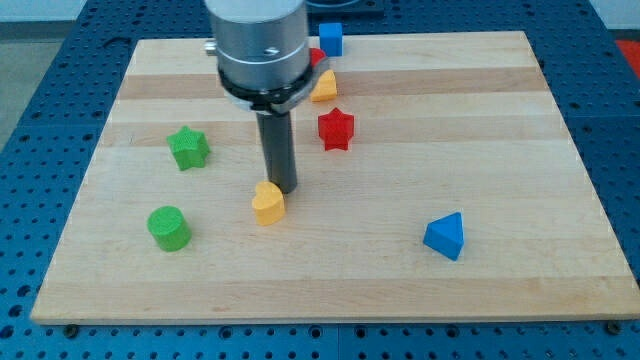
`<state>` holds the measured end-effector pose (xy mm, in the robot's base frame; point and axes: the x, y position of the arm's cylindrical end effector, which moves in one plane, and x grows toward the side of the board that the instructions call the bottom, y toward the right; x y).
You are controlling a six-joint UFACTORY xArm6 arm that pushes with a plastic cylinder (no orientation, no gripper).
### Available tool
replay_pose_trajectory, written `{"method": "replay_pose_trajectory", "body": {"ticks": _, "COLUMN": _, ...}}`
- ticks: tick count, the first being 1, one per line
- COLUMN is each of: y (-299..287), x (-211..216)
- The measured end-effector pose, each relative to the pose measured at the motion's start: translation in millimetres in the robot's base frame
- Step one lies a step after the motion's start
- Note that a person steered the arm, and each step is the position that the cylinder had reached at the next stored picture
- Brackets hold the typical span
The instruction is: Move yellow heart at bottom center
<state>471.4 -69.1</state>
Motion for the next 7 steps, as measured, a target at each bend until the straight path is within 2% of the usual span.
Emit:
{"method": "replay_pose_trajectory", "body": {"ticks": 3, "y": -57.0, "x": 0.0}}
{"method": "replay_pose_trajectory", "body": {"ticks": 4, "y": -60.4, "x": 12.8}}
{"method": "replay_pose_trajectory", "body": {"ticks": 6, "y": 1.2, "x": 68.8}}
{"method": "replay_pose_trajectory", "body": {"ticks": 7, "y": 17.1, "x": 66.3}}
